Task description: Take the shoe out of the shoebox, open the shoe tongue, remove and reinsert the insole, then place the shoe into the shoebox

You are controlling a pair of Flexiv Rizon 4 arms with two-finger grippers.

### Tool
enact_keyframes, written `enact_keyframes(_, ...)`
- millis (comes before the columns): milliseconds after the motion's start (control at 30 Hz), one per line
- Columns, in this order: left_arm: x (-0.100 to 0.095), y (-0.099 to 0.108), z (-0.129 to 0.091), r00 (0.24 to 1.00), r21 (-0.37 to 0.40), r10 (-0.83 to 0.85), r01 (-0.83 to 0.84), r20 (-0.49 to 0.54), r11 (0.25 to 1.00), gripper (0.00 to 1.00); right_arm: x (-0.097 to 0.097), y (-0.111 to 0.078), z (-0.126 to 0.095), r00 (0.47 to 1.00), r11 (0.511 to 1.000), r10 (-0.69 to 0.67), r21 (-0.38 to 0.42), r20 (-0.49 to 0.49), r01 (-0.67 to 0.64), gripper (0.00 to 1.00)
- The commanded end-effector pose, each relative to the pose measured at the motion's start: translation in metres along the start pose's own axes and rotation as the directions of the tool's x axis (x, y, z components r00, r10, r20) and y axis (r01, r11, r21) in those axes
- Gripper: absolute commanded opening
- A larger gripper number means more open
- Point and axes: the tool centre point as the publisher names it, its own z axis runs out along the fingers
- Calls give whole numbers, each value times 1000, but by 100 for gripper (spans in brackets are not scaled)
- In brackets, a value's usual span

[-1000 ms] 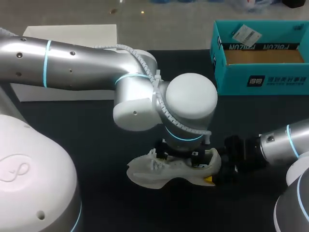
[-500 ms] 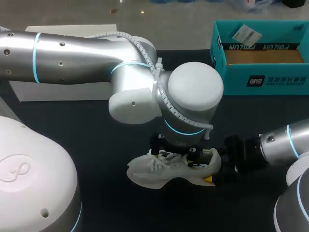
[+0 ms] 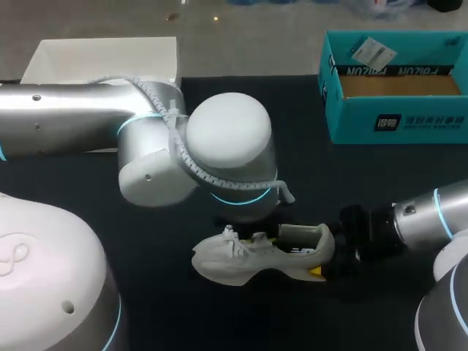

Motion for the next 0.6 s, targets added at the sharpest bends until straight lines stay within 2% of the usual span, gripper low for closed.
enact_keyframes(33, -14, 1, -6, 984, 1, -10, 11, -180, 1000, 0, 1, 0, -1, 1000, 1000, 0, 2, 0, 0, 0)
enact_keyframes(333, -32, -2, -33, 922, 26, -18, 31, -386, 999, 0, 1, 0, -1, 1000, 1000, 0, 2, 0, 0, 0)
enact_keyframes(467, -47, -2, -43, 921, 51, -38, 63, -388, 997, 0, 1, 0, -1, 1000, 1000, 0, 2, 0, 0, 0)
enact_keyframes(600, -65, 0, -42, 923, 53, -87, 116, -375, 992, 0, 1, 0, -1, 1000, 1000, 0, 2, 0, 0, 0)
